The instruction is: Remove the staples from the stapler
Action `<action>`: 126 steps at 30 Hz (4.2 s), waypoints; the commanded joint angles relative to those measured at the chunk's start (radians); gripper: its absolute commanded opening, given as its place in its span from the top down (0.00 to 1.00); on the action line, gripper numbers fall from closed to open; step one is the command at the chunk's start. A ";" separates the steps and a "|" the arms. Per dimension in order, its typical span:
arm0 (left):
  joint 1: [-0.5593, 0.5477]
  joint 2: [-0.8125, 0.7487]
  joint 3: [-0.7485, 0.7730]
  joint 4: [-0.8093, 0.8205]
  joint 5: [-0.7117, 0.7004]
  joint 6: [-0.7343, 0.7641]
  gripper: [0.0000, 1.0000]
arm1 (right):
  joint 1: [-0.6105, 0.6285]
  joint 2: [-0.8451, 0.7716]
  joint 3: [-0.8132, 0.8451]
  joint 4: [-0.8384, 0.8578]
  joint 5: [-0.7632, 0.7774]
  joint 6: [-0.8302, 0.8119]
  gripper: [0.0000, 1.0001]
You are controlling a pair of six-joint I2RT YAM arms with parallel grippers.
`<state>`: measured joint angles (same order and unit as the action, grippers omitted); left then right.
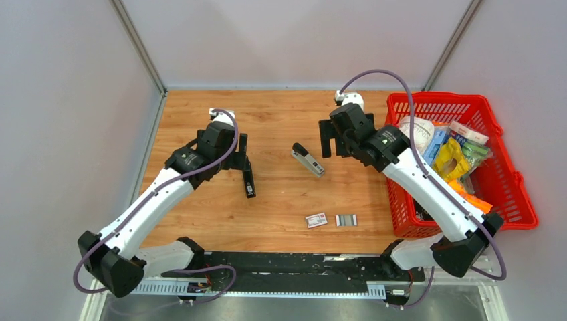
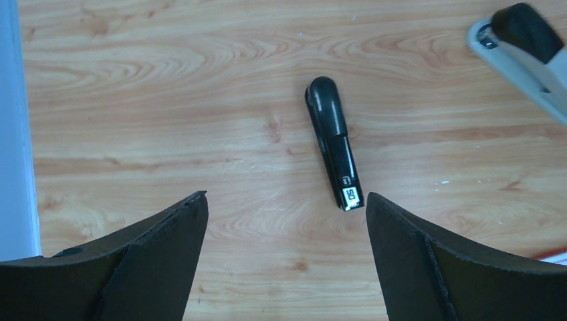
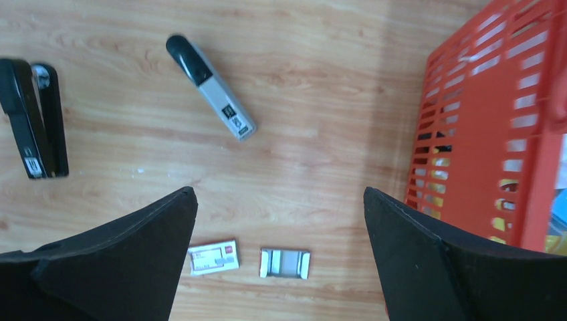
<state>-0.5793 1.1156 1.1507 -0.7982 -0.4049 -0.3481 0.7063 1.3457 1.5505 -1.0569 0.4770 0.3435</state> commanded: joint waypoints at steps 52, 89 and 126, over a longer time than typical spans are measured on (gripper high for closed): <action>0.093 0.612 -0.002 0.293 0.092 -0.335 0.42 | 0.013 -0.008 -0.267 0.143 -0.298 0.023 0.00; 0.095 0.322 -0.114 0.384 0.768 0.172 1.00 | 0.013 -0.085 -0.245 0.110 -0.347 -0.023 0.00; 0.029 -0.046 -0.143 0.330 1.611 0.383 1.00 | 0.140 -0.137 -0.147 0.284 -1.068 -0.308 0.31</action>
<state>-0.5495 1.1046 1.0046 -0.5346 1.0851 0.0097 0.8349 1.2045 1.3594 -0.8181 -0.5411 0.0635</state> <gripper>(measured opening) 0.400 0.717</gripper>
